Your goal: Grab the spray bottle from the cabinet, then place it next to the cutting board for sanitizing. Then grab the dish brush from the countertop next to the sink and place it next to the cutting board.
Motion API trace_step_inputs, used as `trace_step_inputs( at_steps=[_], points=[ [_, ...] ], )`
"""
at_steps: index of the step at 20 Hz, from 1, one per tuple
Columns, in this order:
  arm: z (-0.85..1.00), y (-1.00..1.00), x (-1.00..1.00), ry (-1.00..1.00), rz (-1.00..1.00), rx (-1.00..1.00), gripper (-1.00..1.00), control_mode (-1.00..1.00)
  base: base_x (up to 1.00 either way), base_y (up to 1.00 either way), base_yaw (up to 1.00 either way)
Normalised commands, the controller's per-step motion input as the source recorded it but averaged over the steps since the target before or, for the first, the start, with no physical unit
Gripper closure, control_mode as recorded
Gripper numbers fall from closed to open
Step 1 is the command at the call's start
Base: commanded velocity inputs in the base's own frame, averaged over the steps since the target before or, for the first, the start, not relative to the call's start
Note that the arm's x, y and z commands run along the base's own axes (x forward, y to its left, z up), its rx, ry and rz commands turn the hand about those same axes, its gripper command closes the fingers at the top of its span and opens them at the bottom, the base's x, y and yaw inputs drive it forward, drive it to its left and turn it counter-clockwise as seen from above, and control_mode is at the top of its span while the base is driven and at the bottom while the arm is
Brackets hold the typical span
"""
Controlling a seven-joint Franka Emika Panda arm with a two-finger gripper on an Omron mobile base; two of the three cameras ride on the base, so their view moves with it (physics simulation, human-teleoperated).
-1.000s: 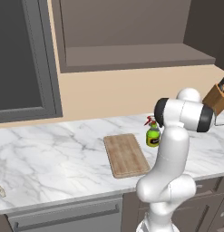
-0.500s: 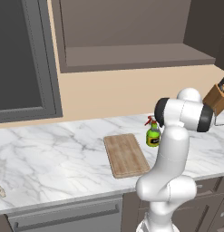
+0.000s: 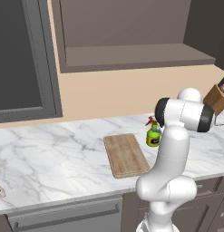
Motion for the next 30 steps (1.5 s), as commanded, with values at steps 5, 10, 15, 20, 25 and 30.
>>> trace_step_inputs(
  at_steps=[5,10,15,20,25,30],
  points=[
    [0.05,-0.28,0.00,0.04,-0.01,0.00,-1.00,-1.00,0.00,0.00,0.00],
    [0.00,-0.09,0.01,0.01,-0.01,0.00,-1.00,-1.00,0.00,0.00,0.00],
    [0.00,-0.09,0.01,0.00,-0.01,0.00,-1.00,-1.00,0.00,0.00,0.00],
    [0.00,-0.23,-0.10,0.00,-0.01,0.00,-1.00,-1.00,0.00,0.00,0.00],
    [0.16,-0.07,-0.59,-0.06,0.00,0.00,-1.00,-1.00,0.00,0.00,0.00],
    [0.44,0.00,-0.72,-0.14,-0.01,0.00,-1.00,-1.00,0.00,0.00,0.00]
  ],
)
